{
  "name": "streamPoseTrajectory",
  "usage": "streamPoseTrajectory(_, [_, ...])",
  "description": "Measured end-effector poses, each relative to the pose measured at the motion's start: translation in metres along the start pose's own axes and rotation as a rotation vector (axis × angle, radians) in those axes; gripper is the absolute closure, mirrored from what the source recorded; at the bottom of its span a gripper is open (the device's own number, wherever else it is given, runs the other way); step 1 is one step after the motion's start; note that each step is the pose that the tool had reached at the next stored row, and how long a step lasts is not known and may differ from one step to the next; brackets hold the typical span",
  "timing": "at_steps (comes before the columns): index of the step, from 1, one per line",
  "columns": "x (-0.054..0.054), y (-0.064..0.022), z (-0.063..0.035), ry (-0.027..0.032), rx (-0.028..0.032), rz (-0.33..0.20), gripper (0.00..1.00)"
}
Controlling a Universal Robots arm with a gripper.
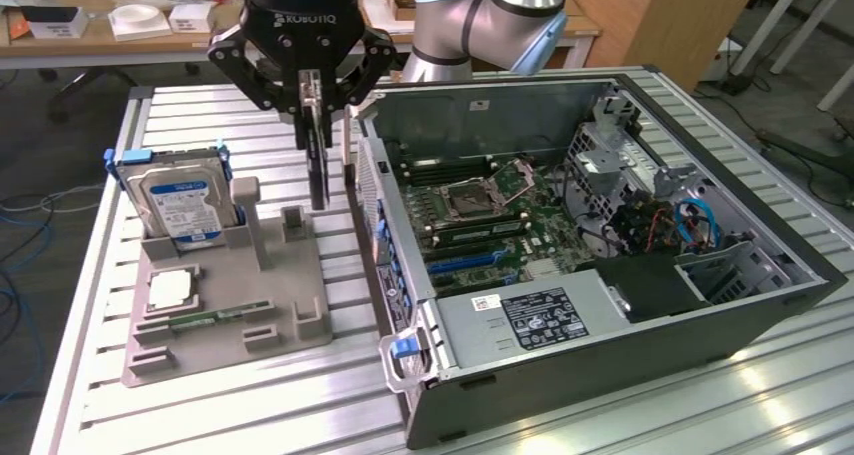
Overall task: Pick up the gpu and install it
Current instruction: 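Pick up the gpu and move the gpu toward the slot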
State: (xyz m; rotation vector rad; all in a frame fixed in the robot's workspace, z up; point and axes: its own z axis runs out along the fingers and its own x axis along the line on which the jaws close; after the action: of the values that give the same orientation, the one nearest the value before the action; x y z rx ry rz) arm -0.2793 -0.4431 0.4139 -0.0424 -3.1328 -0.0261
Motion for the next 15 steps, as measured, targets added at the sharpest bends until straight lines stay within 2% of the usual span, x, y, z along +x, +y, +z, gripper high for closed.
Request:
streamPoseTrajectory(7, [-0.0013, 0.0001, -0.0002, -0.0001, 0.0000, 0.000, 0.74])
streamPoseTrajectory(15, [-0.0013, 0.0001, -0.0060, 0.0000, 0.0000, 0.000, 0.74])
